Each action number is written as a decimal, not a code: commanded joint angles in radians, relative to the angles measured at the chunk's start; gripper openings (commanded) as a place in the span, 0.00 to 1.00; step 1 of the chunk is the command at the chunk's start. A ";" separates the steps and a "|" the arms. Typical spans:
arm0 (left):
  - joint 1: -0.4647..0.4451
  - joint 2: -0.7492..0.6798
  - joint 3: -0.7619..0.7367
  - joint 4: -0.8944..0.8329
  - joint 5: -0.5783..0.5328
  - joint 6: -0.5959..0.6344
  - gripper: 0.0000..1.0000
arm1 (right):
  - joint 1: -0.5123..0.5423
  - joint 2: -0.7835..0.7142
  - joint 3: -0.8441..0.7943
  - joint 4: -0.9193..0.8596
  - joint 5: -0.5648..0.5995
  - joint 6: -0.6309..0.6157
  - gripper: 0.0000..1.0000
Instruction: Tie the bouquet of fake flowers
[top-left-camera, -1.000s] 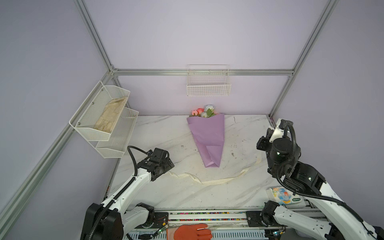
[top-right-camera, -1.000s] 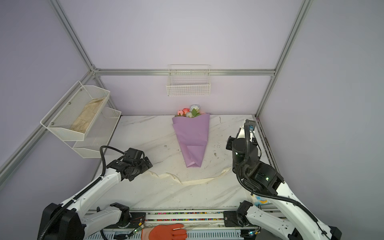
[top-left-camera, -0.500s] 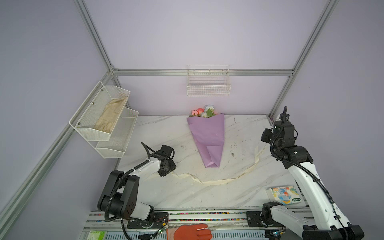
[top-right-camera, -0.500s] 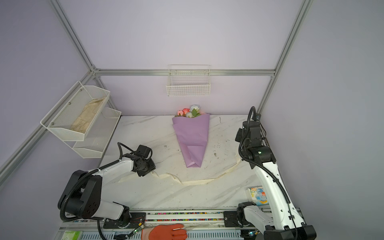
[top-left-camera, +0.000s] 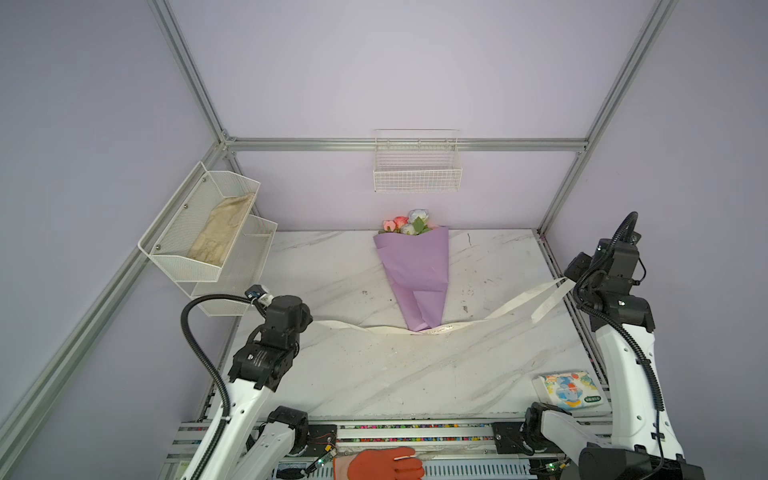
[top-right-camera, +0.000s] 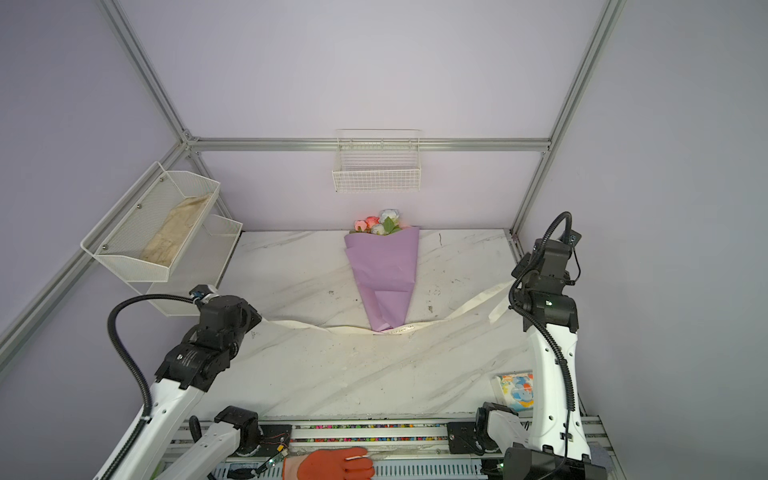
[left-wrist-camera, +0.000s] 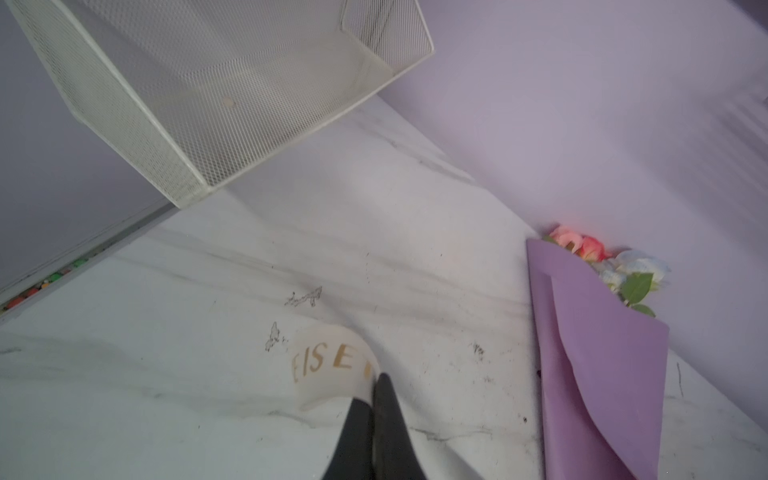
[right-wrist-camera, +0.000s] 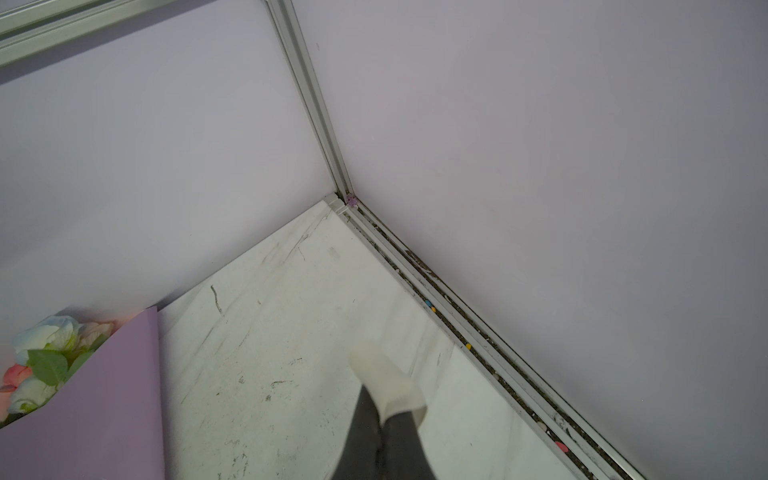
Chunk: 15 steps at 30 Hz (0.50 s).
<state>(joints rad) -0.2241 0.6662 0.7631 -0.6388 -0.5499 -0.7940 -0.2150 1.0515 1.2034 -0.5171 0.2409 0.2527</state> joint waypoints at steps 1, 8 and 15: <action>0.005 -0.017 -0.138 0.059 -0.079 0.021 0.31 | -0.011 -0.010 -0.033 0.035 -0.046 0.049 0.00; 0.017 -0.032 -0.174 -0.258 -0.190 -0.279 0.70 | -0.036 -0.030 -0.080 0.041 0.005 0.064 0.00; 0.031 0.015 -0.192 -0.132 0.071 -0.161 0.77 | -0.046 -0.028 -0.091 0.058 -0.025 0.065 0.00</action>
<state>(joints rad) -0.1989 0.6525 0.6193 -0.8478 -0.6109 -0.9989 -0.2543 1.0389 1.1168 -0.4866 0.2222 0.3069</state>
